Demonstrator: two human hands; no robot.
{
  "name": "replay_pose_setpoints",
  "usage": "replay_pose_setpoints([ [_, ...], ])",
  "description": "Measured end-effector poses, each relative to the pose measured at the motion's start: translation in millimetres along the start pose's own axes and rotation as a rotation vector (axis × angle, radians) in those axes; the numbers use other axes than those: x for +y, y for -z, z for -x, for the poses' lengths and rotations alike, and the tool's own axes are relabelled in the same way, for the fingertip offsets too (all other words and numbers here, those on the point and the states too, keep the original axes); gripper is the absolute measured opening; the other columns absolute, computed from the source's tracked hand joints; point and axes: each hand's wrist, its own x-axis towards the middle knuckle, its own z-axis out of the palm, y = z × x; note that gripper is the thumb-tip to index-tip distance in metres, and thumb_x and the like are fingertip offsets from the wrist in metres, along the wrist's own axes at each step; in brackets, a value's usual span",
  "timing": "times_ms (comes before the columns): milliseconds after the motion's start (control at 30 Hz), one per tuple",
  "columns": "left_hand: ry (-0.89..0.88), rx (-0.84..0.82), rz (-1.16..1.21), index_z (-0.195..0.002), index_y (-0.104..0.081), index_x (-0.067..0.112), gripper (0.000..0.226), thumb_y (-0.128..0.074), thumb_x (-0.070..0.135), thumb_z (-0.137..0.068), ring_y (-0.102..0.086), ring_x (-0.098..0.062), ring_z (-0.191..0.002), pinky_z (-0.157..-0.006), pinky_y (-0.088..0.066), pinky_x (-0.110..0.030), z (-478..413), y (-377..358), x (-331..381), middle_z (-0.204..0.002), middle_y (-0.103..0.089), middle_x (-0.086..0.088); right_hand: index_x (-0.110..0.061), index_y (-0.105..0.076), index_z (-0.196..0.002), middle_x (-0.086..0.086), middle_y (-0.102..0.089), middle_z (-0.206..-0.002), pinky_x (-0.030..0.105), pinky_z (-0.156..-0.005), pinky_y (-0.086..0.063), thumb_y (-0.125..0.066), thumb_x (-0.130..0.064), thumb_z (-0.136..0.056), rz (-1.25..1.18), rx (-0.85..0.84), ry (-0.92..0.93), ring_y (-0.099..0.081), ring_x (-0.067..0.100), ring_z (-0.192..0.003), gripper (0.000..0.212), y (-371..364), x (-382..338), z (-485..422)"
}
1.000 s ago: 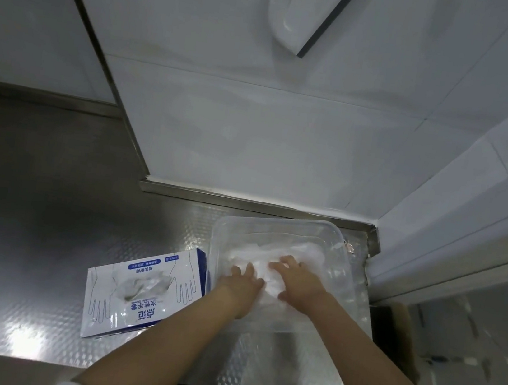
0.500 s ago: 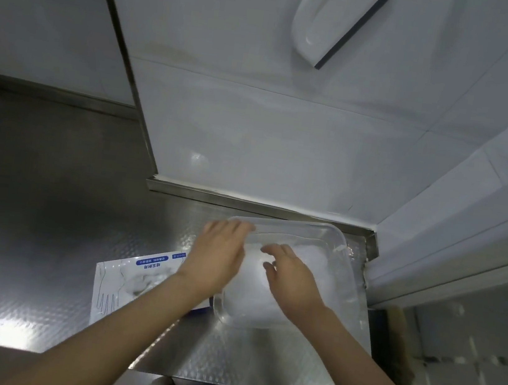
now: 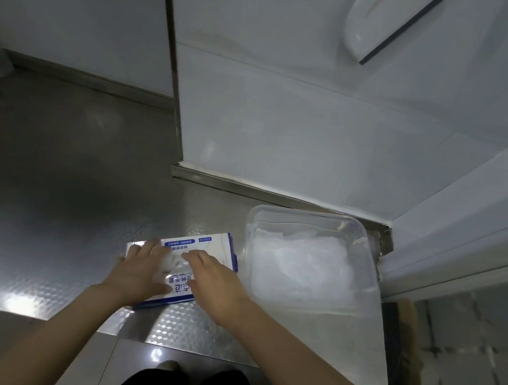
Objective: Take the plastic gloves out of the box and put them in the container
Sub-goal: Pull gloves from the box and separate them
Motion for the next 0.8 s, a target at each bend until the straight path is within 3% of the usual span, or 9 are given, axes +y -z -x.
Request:
replay_pose_setpoints([
  [200, 0.022, 0.074, 0.011, -0.142, -0.027, 0.028, 0.078, -0.07, 0.042, -0.078, -0.026, -0.02, -0.132, -0.106, -0.029, -0.039, 1.6, -8.1, -6.0, -0.15, -0.021, 0.006, -0.011, -0.037, -0.138, 0.01, -0.04, -0.139, 0.033, -0.106, -0.034, -0.056, -0.008, -0.092, 0.209, -0.02, -0.035, -0.039, 0.025, -0.126, 0.05, -15.2, -1.5, -26.1],
  [367, 0.035, 0.104, 0.005, -0.143, -0.025, 0.03, 0.078, -0.07, 0.04, -0.079, -0.025, -0.02, -0.133, -0.106, -0.027, -0.04, 1.2, -13.8, -5.0, -0.15, -0.02, 0.006, -0.008, -0.048, -0.124, 0.013, -0.048, -0.124, 0.035, -0.086, -0.046, -0.054, -0.011, -0.094, 0.281, -0.056, -0.067, -0.055, 0.028, -0.108, 0.031, -10.1, -5.1, -35.8],
  [500, 0.052, 0.111, 0.012, -0.144, -0.024, 0.03, 0.079, -0.069, 0.039, -0.08, -0.025, -0.019, -0.133, -0.105, -0.027, -0.037, 0.6, -16.0, -6.0, -0.149, -0.021, 0.007, -0.007, -0.051, -0.12, 0.012, -0.05, -0.121, 0.033, -0.07, -0.038, -0.052, -0.006, -0.093, 0.368, -0.054, 0.026, -0.059, 0.028, -0.101, 0.026, 0.6, -11.6, -33.5],
  [667, 0.055, 0.112, 0.016, -0.143, -0.024, 0.03, 0.078, -0.069, 0.038, -0.08, -0.025, -0.018, -0.134, -0.106, -0.026, -0.038, 0.4, -14.9, -5.0, -0.15, -0.021, 0.006, -0.007, -0.051, -0.119, 0.01, -0.05, -0.122, 0.034, -0.074, -0.041, -0.053, -0.003, -0.088, 0.362, -0.065, 0.083, -0.057, 0.027, -0.104, 0.032, 14.2, -15.5, -23.5],
  [800, 0.038, 0.096, 0.018, -0.144, -0.022, 0.03, 0.078, -0.068, 0.039, -0.081, -0.024, -0.019, -0.135, -0.107, -0.024, -0.039, -0.6, -13.3, -2.0, -0.151, -0.02, 0.005, -0.008, -0.053, -0.113, 0.009, -0.053, -0.118, 0.029, -0.068, -0.035, -0.048, -0.003, -0.091, 0.302, -0.003, -0.018, -0.06, 0.027, -0.099, 0.023, 25.5, -4.4, -24.8],
])
